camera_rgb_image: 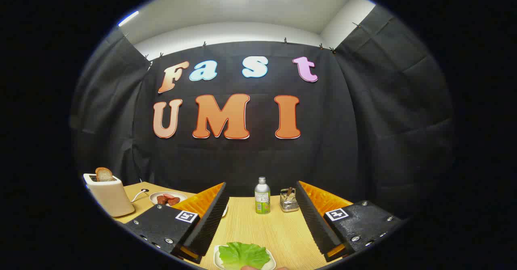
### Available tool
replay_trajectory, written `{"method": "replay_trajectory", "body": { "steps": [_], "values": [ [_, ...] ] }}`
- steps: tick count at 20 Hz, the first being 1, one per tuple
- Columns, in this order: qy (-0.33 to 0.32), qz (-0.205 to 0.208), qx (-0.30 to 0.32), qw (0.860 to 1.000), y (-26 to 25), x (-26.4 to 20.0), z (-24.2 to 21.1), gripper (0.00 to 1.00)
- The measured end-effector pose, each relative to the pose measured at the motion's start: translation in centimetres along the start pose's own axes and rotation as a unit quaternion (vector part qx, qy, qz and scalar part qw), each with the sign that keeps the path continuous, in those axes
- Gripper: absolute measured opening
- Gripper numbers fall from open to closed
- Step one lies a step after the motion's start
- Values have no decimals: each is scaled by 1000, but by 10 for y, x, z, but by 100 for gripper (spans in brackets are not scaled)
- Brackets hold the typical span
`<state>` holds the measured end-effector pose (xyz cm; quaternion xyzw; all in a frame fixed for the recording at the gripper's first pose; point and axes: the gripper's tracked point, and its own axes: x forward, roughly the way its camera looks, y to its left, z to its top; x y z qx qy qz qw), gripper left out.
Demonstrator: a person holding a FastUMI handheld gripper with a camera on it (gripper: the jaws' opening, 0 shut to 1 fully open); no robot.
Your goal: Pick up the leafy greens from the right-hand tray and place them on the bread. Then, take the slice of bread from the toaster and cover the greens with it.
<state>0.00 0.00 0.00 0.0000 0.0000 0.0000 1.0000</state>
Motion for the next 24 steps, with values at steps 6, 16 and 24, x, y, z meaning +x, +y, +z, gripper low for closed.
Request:
{"method": "replay_trajectory", "body": {
  "steps": [6,16,24],
  "values": [
    [-14,-2,-2,1000,-3,-5,15,99],
    [-8,-14,-10,1000,-13,1,21,99],
    [-1,9,-16,1000,3,2,24,99]
  ]
}}
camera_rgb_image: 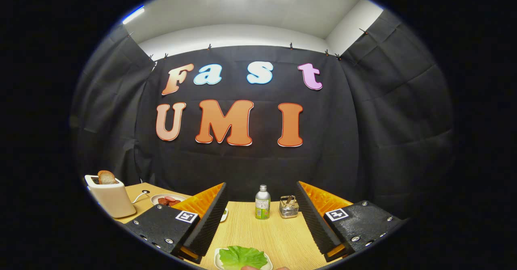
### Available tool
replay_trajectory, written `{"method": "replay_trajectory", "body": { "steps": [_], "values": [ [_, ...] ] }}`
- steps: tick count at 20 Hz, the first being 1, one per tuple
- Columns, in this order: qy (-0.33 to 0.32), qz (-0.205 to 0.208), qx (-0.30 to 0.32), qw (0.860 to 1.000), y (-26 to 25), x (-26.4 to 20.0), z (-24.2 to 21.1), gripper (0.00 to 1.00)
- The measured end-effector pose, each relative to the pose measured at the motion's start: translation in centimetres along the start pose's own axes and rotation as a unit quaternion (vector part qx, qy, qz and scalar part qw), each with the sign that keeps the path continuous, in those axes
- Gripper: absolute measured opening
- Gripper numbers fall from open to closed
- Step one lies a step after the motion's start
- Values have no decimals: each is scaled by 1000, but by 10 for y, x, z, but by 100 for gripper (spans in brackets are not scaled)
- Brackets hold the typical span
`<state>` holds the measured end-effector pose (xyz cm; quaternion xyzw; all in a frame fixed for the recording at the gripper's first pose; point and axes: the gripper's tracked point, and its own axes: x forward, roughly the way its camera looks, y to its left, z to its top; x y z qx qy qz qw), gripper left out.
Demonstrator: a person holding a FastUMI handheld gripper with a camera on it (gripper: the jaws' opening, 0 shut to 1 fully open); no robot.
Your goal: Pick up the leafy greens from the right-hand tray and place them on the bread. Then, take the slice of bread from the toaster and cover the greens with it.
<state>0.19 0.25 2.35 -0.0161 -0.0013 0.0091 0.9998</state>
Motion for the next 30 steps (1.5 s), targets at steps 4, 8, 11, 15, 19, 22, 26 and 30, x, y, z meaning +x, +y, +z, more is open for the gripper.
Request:
{"method": "replay_trajectory", "body": {
  "steps": [4,8,11,15,19,22,26,30],
  "values": [
    [51,16,5,999,11,3,-28,99],
    [123,44,3,991,24,7,-60,99],
    [180,56,1,982,26,9,-82,99],
    [257,78,6,963,36,6,-106,99],
    [308,103,-8,946,45,-2,-120,99],
    [351,111,-18,930,48,-9,-131,99],
    [414,136,-8,900,59,-22,-145,99],
    [448,137,-15,883,61,-22,-153,99]
  ]
}}
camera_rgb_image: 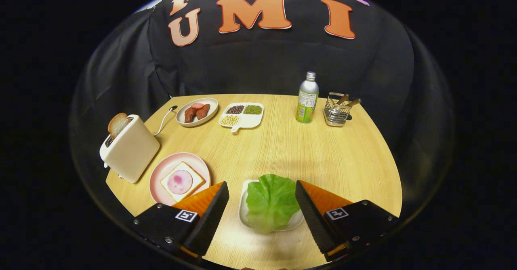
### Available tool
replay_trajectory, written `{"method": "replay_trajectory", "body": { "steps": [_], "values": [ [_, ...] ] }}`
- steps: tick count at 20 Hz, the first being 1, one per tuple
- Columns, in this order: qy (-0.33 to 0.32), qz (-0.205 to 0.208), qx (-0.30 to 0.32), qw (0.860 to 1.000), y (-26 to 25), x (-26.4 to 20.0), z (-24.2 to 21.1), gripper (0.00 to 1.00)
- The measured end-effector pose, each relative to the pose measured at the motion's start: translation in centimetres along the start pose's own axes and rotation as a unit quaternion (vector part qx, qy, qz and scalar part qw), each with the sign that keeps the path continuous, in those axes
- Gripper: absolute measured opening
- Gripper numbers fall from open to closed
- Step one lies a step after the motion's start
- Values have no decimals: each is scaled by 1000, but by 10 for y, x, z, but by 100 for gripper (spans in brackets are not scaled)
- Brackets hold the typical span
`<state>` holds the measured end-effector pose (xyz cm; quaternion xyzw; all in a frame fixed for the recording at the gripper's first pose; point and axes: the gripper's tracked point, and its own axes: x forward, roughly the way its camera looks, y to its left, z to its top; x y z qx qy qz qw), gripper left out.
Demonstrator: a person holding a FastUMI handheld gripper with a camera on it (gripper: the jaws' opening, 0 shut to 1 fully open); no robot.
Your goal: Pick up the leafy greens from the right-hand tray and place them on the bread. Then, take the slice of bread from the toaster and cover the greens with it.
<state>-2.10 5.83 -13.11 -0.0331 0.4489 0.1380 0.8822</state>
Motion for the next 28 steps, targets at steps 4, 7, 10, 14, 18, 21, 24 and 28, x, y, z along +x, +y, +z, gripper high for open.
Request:
{"method": "replay_trajectory", "body": {
  "steps": [4,7,10,14,18,21,24,28],
  "values": [
    [52,14,10,998,5,14,-16,99],
    [86,18,15,996,7,28,-30,99],
    [118,23,26,992,5,40,-43,99],
    [147,19,33,988,-1,55,-52,98],
    [176,16,27,984,-5,71,-67,97],
    [202,11,33,979,-6,82,-85,96],
    [208,7,42,977,-9,90,-89,92],
    [211,-9,38,977,-20,93,-90,79]
  ]
}}
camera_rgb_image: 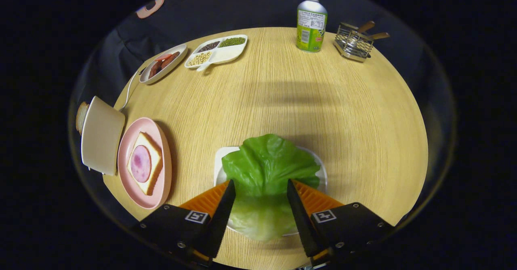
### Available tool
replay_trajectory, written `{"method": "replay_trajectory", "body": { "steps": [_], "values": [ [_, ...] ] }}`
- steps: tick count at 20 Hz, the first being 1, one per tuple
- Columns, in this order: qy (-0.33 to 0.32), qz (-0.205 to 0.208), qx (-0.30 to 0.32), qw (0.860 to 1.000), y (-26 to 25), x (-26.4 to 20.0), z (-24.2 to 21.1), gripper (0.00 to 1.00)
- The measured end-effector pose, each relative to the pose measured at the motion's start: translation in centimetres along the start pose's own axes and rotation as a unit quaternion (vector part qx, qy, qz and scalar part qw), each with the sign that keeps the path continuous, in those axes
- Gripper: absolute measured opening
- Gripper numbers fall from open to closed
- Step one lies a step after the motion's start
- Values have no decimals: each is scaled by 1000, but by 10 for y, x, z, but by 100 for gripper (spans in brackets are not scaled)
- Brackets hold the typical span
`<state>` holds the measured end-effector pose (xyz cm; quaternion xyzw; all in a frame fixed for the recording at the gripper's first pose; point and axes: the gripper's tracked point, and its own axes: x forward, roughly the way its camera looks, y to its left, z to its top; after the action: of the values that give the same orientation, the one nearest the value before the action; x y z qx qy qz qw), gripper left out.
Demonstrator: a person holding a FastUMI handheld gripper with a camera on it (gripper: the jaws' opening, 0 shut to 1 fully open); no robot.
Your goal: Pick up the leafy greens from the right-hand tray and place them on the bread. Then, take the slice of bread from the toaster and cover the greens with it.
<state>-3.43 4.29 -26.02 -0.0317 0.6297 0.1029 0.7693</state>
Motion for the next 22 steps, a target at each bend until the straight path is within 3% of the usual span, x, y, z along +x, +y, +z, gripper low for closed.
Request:
{"method": "replay_trajectory", "body": {
  "steps": [3,4,10,22],
  "values": [
    [-9,-34,-7,999,-10,1,1,55],
    [-12,-37,-8,999,-10,2,1,42],
    [-34,-20,16,999,-12,1,3,6],
    [-89,50,63,993,12,-36,30,2]
  ]
}}
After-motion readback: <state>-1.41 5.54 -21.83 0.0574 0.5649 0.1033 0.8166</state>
